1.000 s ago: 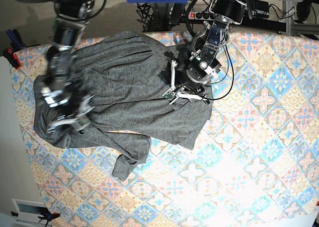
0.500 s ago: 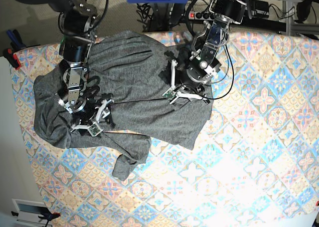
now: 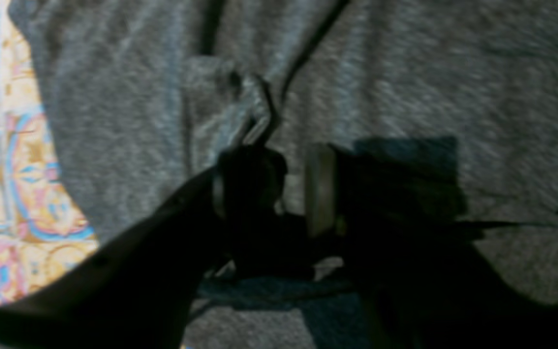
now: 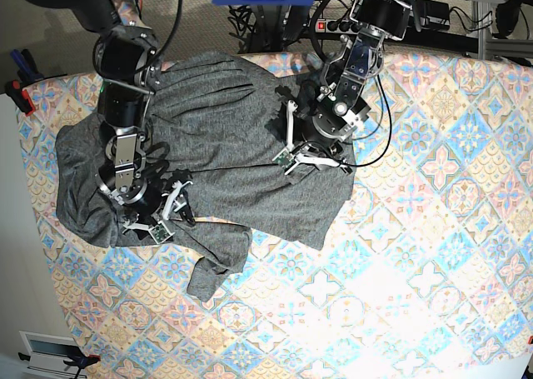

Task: Layout the t-shirt on the table in an organized manner, then fold the t-shirt properly
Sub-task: 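Drag the grasped shirt edge with the right gripper toward the shirt middle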

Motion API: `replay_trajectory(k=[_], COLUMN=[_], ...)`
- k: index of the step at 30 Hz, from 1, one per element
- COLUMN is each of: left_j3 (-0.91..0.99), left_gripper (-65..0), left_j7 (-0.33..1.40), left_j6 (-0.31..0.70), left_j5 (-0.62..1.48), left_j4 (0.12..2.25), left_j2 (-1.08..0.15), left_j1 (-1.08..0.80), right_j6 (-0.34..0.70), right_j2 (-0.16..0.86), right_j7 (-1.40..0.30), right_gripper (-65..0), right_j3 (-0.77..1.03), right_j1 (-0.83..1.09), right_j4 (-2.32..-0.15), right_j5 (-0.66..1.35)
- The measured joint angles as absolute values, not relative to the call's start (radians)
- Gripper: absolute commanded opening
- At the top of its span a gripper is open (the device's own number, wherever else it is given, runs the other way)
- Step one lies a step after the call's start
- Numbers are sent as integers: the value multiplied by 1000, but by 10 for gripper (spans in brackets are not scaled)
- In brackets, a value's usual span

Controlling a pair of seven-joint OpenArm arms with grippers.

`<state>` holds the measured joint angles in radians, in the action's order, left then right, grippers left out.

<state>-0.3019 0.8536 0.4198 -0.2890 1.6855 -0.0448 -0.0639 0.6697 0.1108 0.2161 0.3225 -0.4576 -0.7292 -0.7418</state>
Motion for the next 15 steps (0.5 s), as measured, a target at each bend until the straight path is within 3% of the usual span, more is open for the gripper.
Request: replay_trajectory(k=[7, 15], left_j3=[-302, -302], left_gripper=[-442, -442], left_j7=[854, 854], left_j6=[420, 420], left_j5=[-289, -289], left_j4=[1685, 1686], left_j2=[-45, -44], left_j1=[-72, -72], right_j6=[661, 654], right_j2=[118, 124], right_j7=[245, 286], right_gripper=[-321, -615], right_j3=[309, 174], right_j1=[-498, -507], right_j4=[-626, -613], right_j5=[-733, -790])
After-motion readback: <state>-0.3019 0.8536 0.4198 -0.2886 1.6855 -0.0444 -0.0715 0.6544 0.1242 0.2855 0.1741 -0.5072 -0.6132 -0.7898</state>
